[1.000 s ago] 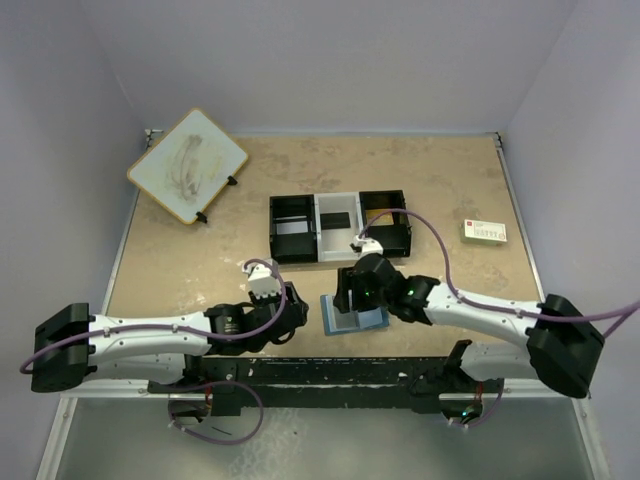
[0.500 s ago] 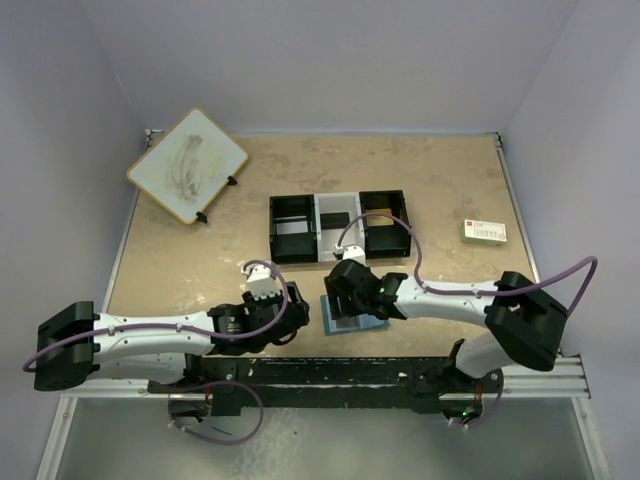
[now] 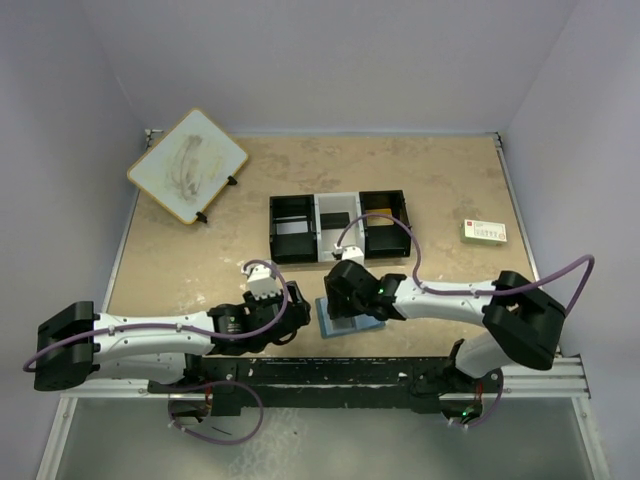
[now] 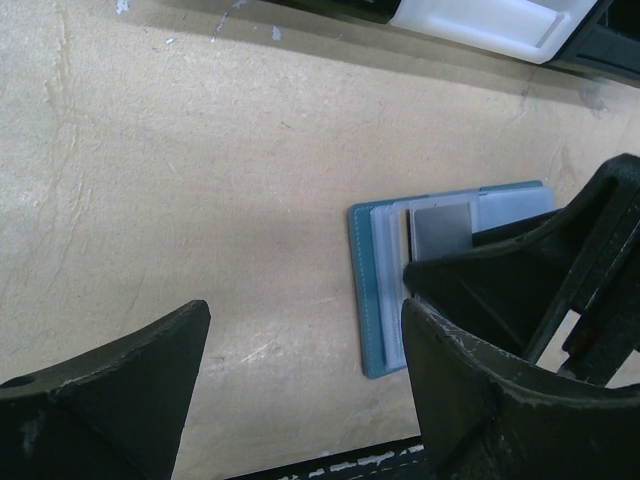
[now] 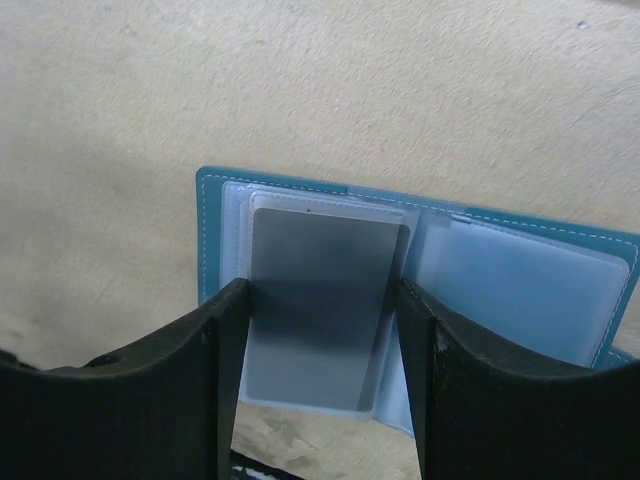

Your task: Take the credit cards out of the card holder

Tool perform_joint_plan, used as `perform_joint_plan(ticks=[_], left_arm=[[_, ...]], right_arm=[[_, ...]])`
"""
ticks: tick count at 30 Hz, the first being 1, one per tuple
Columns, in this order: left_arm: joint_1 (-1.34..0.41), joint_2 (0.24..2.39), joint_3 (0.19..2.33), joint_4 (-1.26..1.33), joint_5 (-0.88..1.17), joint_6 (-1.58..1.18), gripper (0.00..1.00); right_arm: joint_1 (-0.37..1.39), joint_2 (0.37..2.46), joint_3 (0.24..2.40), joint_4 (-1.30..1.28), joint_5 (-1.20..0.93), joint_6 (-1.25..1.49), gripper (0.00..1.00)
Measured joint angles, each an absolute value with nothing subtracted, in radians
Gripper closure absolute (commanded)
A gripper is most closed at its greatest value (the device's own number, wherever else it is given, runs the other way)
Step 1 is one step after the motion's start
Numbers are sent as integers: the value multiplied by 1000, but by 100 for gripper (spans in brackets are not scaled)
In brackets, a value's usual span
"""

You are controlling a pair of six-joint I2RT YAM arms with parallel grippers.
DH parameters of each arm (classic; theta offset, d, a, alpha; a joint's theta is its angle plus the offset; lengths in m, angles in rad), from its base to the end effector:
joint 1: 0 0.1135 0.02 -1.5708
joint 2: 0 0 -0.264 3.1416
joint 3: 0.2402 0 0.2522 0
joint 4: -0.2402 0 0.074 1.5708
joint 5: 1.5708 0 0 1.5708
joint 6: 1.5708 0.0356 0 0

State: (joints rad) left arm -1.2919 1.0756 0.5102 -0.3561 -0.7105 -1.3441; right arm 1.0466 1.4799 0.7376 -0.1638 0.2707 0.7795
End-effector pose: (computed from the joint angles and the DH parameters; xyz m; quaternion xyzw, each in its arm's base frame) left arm 0.0759 -0.1807 0.1848 -0.1341 0.8854 -0.2071 0.3940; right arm 0.1503 0.2410 0.1698 -0.0811 0.9342 0.1779 0.2986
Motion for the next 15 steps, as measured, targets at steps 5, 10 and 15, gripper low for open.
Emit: perform_joint_plan(ticks=[5,10,15], left_arm=[[-1292,1076,508,-311,-694,-1324,25],[-1292,1076,491,-200,-649,-1290,27],[-1292,1082,424,-22,-572,-1260,33]], right_arm=[[1019,1388,637,-64,163,787,44],[933,1287,527,47,51,803,44],[877,1256,462,143,-30,823,44]])
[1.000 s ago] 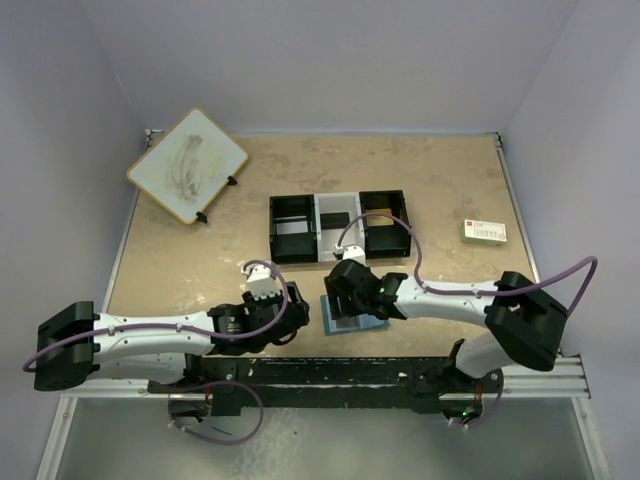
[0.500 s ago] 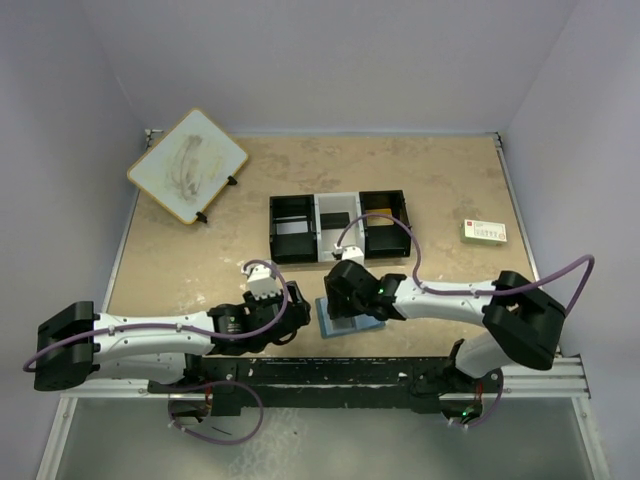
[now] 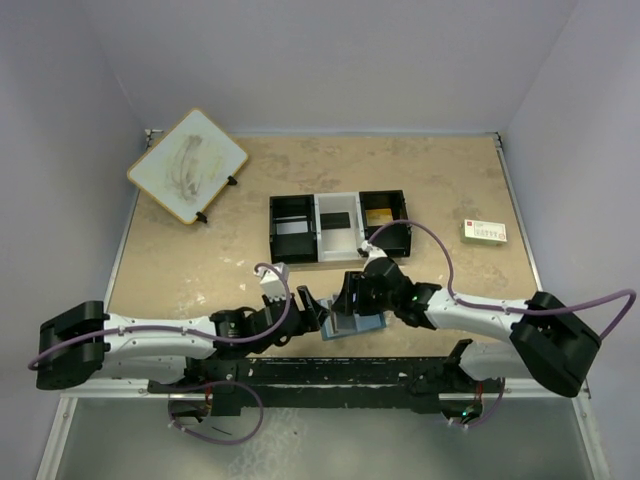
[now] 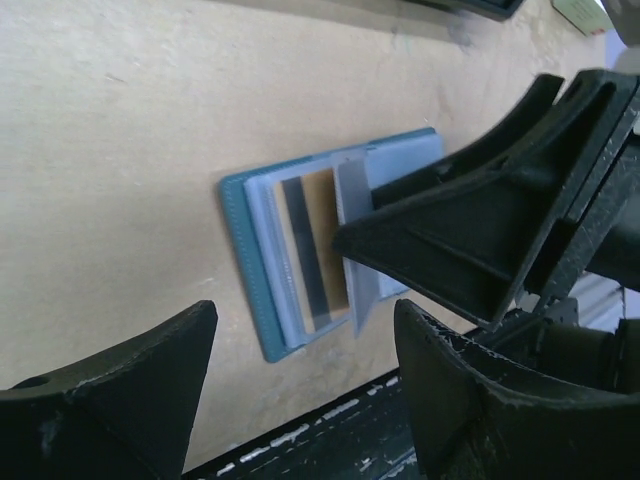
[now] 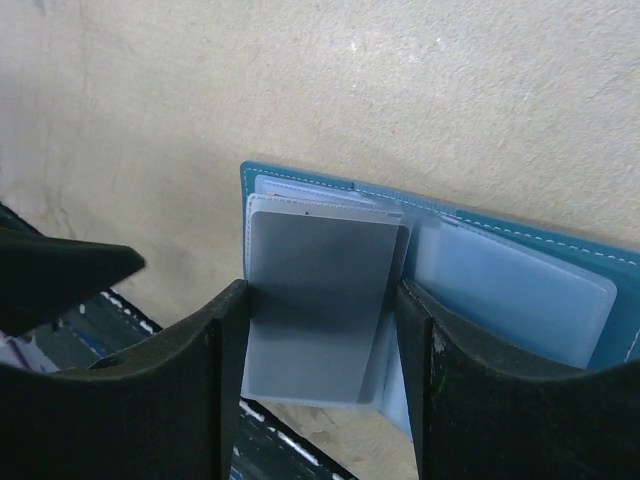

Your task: Take the credit cards out of the card holder

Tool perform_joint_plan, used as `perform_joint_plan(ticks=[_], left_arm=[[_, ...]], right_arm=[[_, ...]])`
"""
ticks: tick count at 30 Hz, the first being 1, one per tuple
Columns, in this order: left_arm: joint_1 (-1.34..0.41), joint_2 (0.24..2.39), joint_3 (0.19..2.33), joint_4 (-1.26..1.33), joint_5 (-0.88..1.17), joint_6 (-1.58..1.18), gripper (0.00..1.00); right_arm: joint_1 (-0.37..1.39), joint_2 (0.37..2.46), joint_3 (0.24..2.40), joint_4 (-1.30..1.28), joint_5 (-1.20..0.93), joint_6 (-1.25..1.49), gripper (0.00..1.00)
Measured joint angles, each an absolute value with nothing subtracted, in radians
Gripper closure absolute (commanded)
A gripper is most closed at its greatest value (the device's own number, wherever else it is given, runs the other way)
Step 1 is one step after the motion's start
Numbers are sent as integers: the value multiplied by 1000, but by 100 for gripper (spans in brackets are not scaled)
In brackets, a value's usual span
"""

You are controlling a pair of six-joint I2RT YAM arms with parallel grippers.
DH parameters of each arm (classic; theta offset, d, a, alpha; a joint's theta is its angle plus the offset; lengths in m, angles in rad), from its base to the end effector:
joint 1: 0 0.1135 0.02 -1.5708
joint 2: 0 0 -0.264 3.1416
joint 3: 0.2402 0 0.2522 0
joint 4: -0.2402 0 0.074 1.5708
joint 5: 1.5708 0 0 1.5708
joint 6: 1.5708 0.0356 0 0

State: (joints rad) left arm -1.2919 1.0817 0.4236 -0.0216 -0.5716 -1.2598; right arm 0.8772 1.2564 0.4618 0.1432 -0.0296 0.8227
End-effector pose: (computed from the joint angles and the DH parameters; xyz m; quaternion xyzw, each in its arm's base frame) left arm 0.0756 -0.1940 0.1789 -0.1076 0.8676 -0.3217 0.3636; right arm 0.1526 0.1852 0.1654 -0.0310 0.8956 0.3420 0.2828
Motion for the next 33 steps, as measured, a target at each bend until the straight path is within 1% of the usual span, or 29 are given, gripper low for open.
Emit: perform_joint_plan(ticks=[4,9,11,16,20,22,25,27,29,33], left_arm=[[-1292,1136,374,153,-501,-1244,40],[-1292,1251,364,326,-435,-1228,49],[-1292,1285,364,384,-418,-1219,54],[-1292,1336,364,456,-407,-1210,63],[-1292,1370,364,492,-406,-1209,66],[-1292,1402,366,517,-404,-1209,74],[-1292,1464,387,540,-398,-1202,88],[-1292,1494,399,540,-398,-1195,90],[-1292,1502,411,529,-398,-1193,92],[-1292,1487,484,406,-433,-1194,96]], right_arm=[[870,1265,450,186,-60,832,44],[867,1286,447,223,-81,842,44],[863,1288,445,232,-89,843,44],[862,1289,444,236,-97,846,44],[861,1288,439,244,-98,849,44],[859,1287,435,247,-101,853,43],[857,1287,433,245,-101,857,40],[855,1283,432,241,-101,857,35],[854,1261,432,224,-97,857,27],[850,1167,447,156,-60,854,20]])
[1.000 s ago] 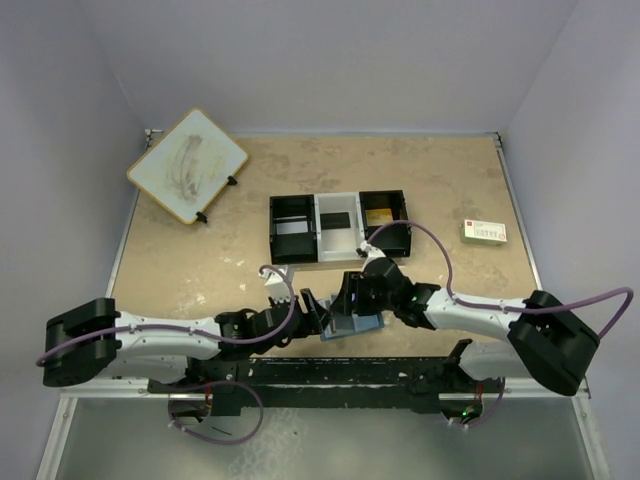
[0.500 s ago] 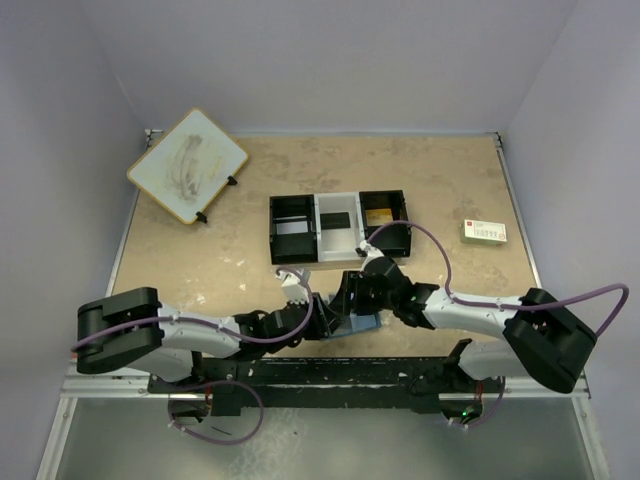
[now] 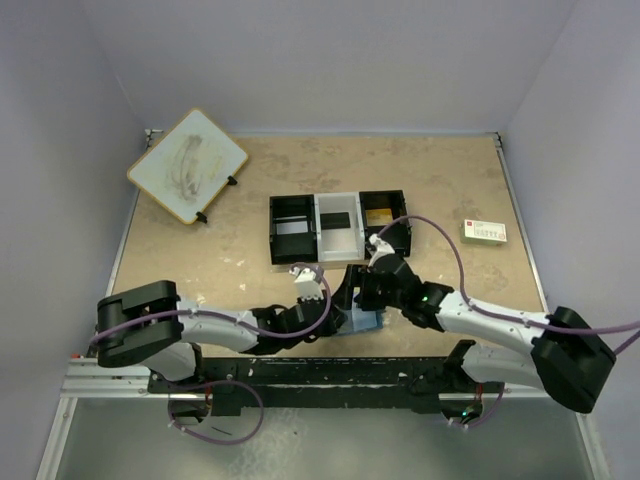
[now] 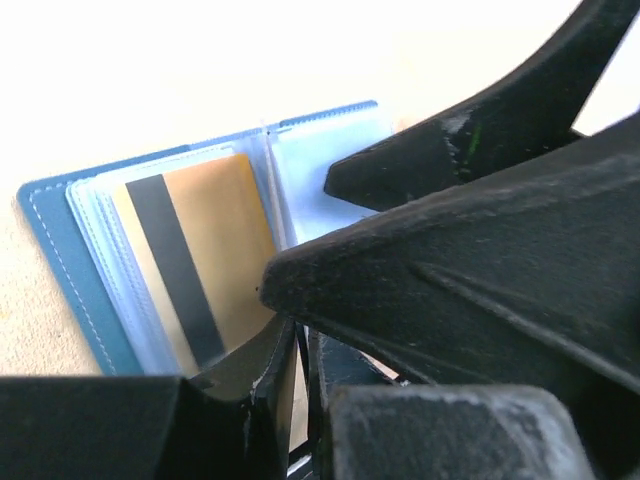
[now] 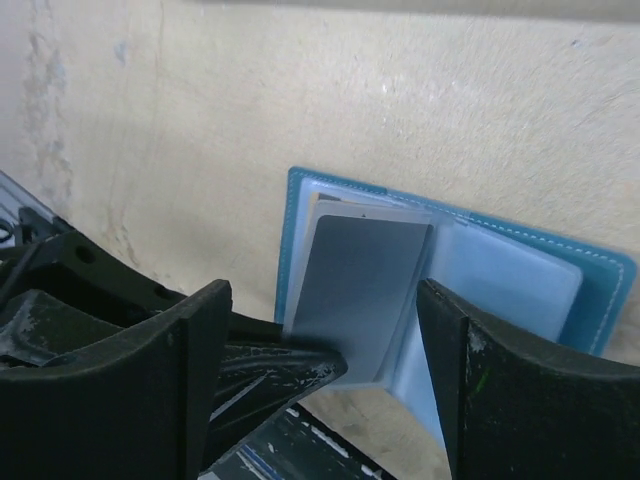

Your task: Take the credit cards out of the card holder

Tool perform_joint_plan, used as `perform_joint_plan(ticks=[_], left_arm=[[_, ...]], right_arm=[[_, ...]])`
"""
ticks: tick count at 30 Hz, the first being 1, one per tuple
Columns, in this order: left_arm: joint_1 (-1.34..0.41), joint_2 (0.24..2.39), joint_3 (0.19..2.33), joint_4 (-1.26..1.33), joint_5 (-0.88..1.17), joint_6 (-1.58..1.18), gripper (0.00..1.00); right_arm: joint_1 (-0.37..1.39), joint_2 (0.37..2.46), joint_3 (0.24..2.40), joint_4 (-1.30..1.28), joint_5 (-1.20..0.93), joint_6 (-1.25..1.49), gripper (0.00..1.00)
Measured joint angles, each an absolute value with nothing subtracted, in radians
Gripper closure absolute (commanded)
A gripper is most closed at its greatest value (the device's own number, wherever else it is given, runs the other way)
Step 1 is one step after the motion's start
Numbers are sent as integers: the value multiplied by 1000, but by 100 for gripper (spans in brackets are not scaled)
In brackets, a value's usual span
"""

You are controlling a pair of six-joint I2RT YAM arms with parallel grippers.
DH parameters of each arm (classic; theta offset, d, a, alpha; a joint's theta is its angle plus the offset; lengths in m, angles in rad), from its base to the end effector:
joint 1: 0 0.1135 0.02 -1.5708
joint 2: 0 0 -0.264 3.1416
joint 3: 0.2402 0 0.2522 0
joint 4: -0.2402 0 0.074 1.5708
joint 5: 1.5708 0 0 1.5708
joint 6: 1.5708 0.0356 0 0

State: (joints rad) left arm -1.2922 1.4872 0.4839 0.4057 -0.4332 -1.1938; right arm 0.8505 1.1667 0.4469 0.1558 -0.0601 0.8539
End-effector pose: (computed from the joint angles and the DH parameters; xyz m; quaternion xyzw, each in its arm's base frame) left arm 0.0881 -0.2537 0.1424 -0.0579 0.8672 -0.3712 0.3269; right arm 0.1518 0.1762 0.1813 -0.0130 0.8756 0.3803 0.2976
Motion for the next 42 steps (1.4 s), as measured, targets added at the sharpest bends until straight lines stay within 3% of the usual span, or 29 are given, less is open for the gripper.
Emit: perform_joint_plan(ticks=[6,10,13,17,23,29,36,42], left_arm=[[-1293,1481,628,165,-478,-1182,90],[-1305,1572,800,6,-493,-1136,73],[-1333,1666,931,-57,-506,-1099,55],[-1373,1773,1032,-80,-494,-1057,44],[-1397,1769,1010,-63,-474,-1041,43],[-1414,1448,791,-46,-495,-1035,44],[-1323,1173,641,-74,-548,-1068,45],[-1172,1174,537,-68,-477,-1078,33]], right_arm=[[798,1068,515,-18,71,855,18],[734,1004,515,-107,131,872,18],[708,933,507,-152,181,888,18],[684,822,487,-221,240,913,18],[682,724,446,-236,205,923,33],[683,699,386,-86,49,923,55],[686,825,295,203,-108,980,62],[687,988,232,339,-173,1022,63]])
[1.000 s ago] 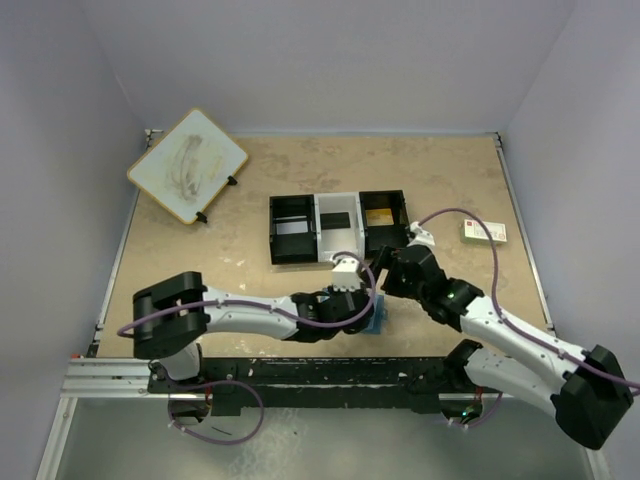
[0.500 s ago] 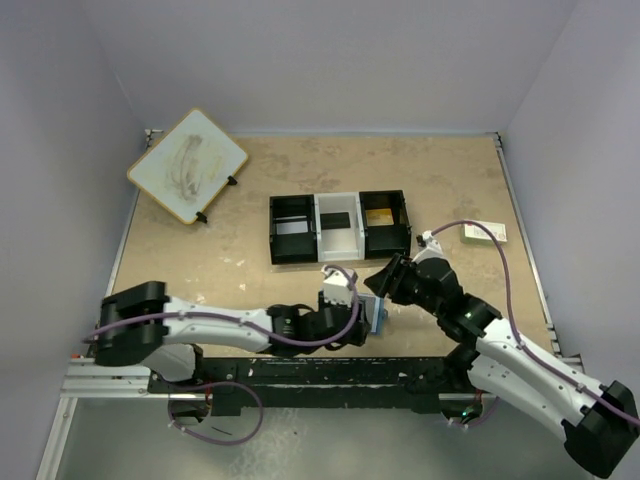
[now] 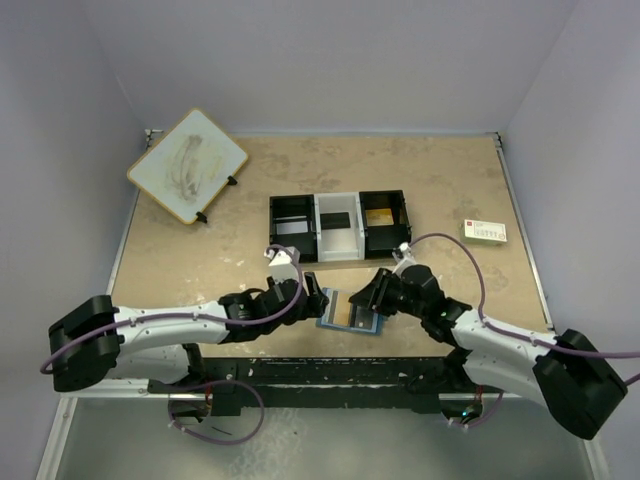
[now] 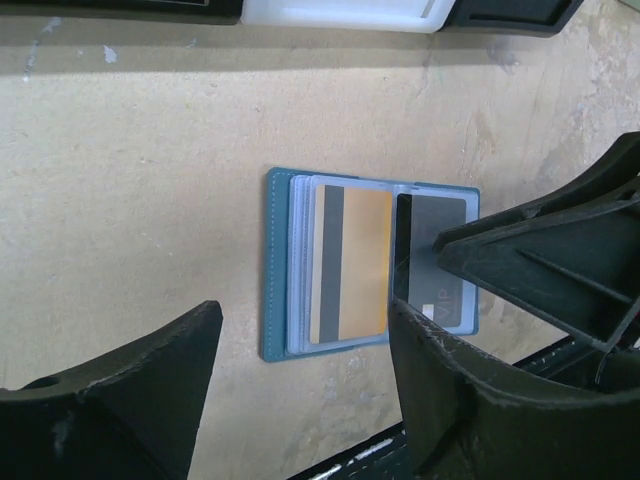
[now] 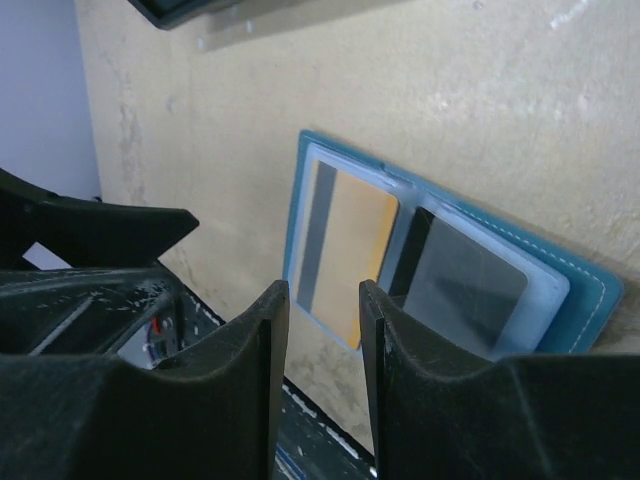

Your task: Take the credit cards out of the card holder

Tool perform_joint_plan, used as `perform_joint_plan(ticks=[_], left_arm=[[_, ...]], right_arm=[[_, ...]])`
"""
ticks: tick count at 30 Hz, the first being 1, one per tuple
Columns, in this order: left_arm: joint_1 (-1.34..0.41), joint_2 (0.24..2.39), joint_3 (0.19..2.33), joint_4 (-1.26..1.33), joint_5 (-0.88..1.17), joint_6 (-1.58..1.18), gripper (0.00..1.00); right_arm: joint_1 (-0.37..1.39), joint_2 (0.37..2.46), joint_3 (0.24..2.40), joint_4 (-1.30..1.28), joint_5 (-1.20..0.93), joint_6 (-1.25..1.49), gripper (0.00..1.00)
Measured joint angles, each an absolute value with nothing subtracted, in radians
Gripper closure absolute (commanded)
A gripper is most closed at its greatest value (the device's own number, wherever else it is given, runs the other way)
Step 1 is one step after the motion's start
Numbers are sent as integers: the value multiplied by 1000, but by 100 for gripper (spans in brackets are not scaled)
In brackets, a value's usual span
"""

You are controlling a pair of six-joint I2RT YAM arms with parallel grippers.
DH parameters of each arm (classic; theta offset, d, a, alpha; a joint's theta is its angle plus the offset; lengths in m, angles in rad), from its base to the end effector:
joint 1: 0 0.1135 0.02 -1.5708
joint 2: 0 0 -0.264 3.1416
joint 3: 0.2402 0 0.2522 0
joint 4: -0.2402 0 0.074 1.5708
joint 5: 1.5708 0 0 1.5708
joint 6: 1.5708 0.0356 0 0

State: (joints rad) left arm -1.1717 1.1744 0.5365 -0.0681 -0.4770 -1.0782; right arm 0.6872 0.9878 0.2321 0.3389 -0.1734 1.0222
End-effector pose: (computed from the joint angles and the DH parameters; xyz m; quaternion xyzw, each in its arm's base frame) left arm 0.1048 -0.2065 0.1908 -0.0577 0.8859 -0.2749 0.3691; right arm 0.1459 0.1277 0.1654 0.0926 0.8311 0.4576 0.3020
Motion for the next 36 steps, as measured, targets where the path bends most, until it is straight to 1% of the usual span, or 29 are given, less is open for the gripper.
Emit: perform_joint_plan(ticks=[4,11,16,21,26,31,36], left_arm=[[-1152,1227,538,-28,-435,-1076,35],[-1145,1330,579,28,-379,-1052,48],[-1145,1388,633,51,-355,-1028,53],[-1145,1452,686,36,-351,-1005,62],[-1145,1523,723,17,-349,-991,73],[-1145,1564,734,7,-345,-984,76],[-1147,1563,735,-9,-369,-993,74]], right_arm=[[687,1026,175,415,-179,1046,64],[687,1129,115,566,-238,1069,67],[687,1205,114,657,-274,1072,69],[687,1259,123,684,-278,1080,71],[687,1300,121,745,-278,1082,74],[687,1337,121,786,-280,1085,74],[687,1367,128,814,-281,1090,73]])
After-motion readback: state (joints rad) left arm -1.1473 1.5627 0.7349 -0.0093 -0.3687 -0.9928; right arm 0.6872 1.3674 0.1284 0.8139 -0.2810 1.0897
